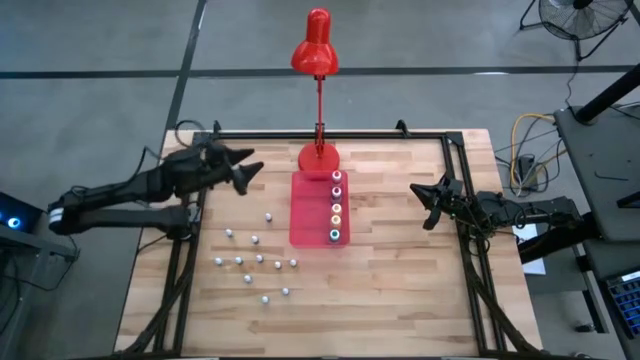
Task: Pick & Place food coloring
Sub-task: Put the small orange food coloring bottle into the pink bin
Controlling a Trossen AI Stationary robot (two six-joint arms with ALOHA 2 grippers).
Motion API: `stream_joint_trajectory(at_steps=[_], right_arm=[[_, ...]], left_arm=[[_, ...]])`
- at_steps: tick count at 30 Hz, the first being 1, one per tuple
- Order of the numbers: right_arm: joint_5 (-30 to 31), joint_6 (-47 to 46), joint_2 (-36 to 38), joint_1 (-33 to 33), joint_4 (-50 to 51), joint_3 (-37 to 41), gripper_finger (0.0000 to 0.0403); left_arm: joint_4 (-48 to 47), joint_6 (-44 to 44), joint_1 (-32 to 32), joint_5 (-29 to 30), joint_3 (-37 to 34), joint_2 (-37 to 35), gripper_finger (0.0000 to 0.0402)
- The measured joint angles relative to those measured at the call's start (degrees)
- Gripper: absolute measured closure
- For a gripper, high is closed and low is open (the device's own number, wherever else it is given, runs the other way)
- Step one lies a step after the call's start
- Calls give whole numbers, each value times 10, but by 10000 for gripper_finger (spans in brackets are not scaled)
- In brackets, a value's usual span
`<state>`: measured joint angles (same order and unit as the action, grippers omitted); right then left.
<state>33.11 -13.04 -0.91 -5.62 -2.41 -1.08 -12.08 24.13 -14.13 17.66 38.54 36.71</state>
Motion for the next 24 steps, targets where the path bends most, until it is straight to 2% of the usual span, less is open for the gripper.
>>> stream_joint_trajectory(at_steps=[6,12,15,20,24], right_arm=[[0,0,0,0,0,0,394],[0,0,0,0,0,0,394],[0,0,0,0,0,0,394],[0,0,0,0,0,0,394],[0,0,0,0,0,0,394]], left_arm=[[-194,0,1,4,122,83,112],[-313,0,20,3,179,164,112],[-345,-2,30,2,181,207,112],[-345,-4,59,-2,181,276,113],[-372,31,78,-2,185,335,113]])
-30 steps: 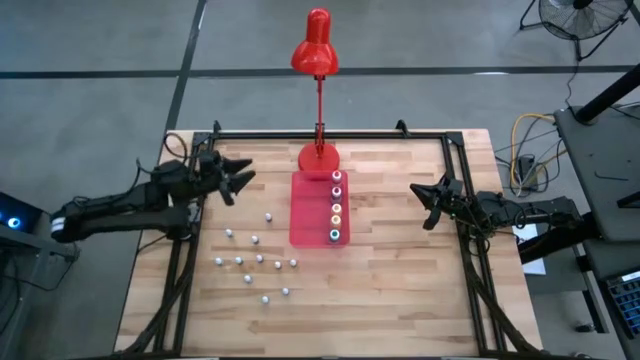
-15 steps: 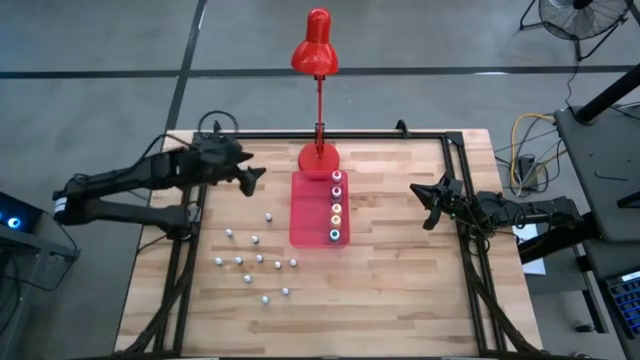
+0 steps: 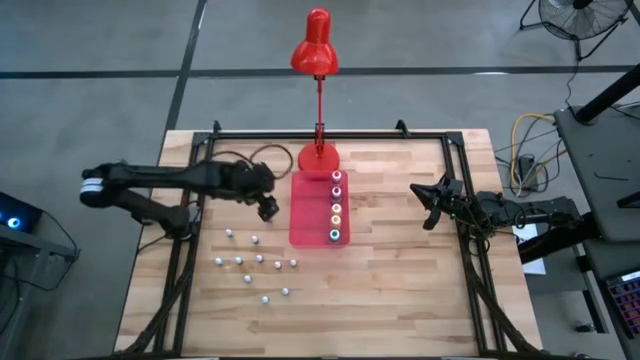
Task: Pick & Place food coloring
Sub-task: Put the small orange food coloring bottle into the pink bin
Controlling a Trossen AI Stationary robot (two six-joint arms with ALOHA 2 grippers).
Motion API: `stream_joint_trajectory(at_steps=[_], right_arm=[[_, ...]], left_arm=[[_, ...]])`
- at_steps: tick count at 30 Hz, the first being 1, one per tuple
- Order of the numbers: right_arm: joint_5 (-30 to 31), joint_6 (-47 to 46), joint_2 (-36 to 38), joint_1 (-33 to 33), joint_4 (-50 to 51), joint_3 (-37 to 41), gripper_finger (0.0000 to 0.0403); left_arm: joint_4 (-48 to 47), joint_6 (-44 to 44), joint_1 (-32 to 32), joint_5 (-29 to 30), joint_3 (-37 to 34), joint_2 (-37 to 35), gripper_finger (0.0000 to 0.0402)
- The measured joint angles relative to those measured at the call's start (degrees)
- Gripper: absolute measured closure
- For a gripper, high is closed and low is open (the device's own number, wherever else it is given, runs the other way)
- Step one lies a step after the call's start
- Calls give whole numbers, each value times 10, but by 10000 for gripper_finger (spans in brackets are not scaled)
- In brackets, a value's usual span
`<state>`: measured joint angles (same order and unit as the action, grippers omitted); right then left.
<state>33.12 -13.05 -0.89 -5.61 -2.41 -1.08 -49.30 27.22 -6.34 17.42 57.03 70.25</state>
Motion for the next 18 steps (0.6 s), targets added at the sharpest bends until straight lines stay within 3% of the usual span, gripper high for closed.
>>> stream_joint_trajectory(at_steps=[11,18], right_arm=[[0,0,0,0,0,0,394],[0,0,0,0,0,0,394]], left_arm=[[-24,95,45,-34,4,113,113],[26,117,54,-35,-47,120,113]])
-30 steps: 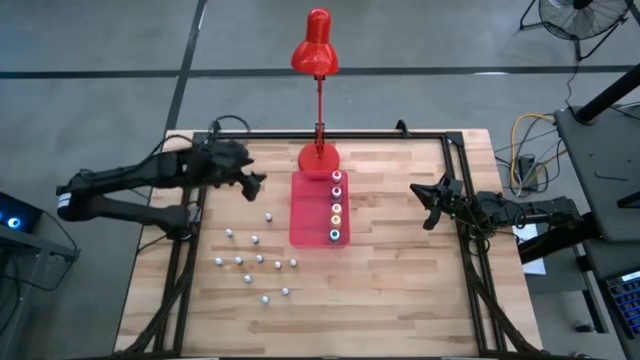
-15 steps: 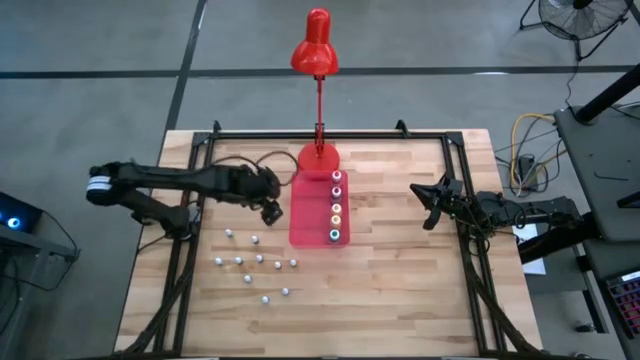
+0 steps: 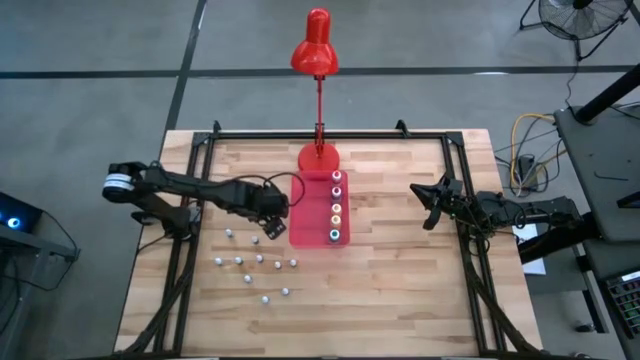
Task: Pick & Place food coloring
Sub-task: Put the small orange food coloring bottle into the pink bin
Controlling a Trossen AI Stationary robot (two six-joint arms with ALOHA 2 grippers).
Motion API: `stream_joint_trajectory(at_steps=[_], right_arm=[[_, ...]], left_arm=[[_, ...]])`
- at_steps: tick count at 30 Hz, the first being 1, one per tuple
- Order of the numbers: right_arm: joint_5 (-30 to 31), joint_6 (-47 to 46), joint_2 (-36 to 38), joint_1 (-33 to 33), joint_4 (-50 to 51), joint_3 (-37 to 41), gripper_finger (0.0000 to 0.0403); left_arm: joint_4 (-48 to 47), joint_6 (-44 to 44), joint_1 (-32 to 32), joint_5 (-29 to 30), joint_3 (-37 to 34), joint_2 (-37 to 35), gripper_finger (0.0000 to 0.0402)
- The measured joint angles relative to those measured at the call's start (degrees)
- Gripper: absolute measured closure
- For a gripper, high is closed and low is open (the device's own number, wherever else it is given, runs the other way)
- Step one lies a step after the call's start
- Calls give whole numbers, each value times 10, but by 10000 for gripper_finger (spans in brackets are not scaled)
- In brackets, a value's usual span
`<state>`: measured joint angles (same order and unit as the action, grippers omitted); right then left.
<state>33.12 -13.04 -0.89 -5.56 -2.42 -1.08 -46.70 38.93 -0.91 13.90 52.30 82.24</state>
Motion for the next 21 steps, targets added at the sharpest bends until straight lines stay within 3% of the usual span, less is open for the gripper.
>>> stream_joint_trajectory(at_steps=[21], right_arm=[[0,0,0,0,0,0,394]], left_arm=[[153,3,9,-4,-103,0,116]])
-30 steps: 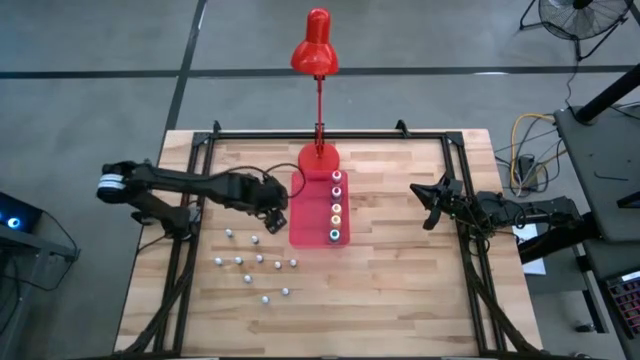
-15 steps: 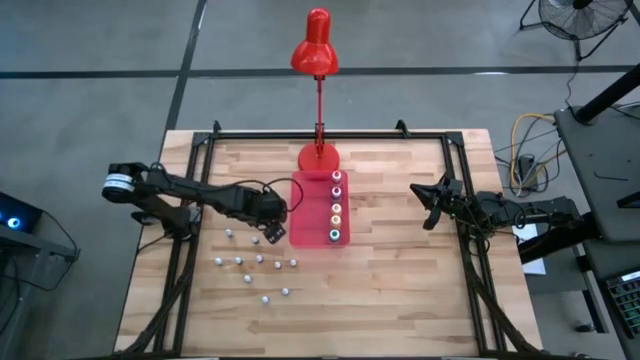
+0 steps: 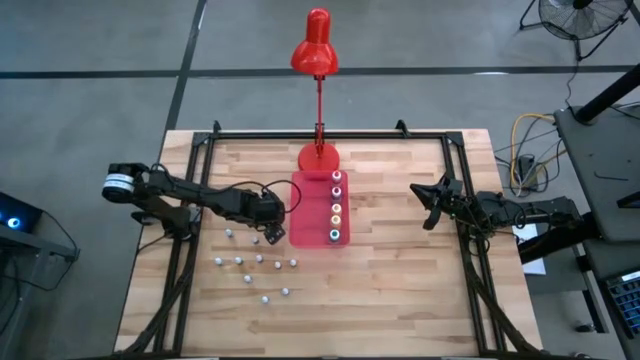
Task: Pick & Place food coloring
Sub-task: Put the small orange food coloring bottle into the pink bin
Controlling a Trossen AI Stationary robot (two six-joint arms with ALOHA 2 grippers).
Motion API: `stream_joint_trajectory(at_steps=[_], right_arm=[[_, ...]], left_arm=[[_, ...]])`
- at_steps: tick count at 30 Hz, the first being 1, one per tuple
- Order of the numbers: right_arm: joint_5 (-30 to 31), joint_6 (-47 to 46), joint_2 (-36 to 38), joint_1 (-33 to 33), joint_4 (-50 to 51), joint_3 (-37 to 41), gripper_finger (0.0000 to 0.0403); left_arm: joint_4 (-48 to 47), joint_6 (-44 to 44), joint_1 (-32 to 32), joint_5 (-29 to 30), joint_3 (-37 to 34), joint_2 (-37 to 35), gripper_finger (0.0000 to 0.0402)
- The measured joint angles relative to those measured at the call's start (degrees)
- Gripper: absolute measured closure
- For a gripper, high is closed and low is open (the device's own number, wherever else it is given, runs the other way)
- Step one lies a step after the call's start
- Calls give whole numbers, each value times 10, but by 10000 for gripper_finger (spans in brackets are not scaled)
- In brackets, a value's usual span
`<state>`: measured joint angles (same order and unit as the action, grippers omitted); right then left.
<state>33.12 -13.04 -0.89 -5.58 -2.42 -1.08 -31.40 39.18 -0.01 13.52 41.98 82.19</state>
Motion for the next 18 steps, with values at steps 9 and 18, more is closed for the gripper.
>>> stream_joint_trajectory(at_steps=[9,18], right_arm=[[0,0,0,0,0,0,394],[0,0,0,0,0,0,394]], left_arm=[[-1,9,0,1,0,0,179],[-9,20,0,1,-1,0,243]])
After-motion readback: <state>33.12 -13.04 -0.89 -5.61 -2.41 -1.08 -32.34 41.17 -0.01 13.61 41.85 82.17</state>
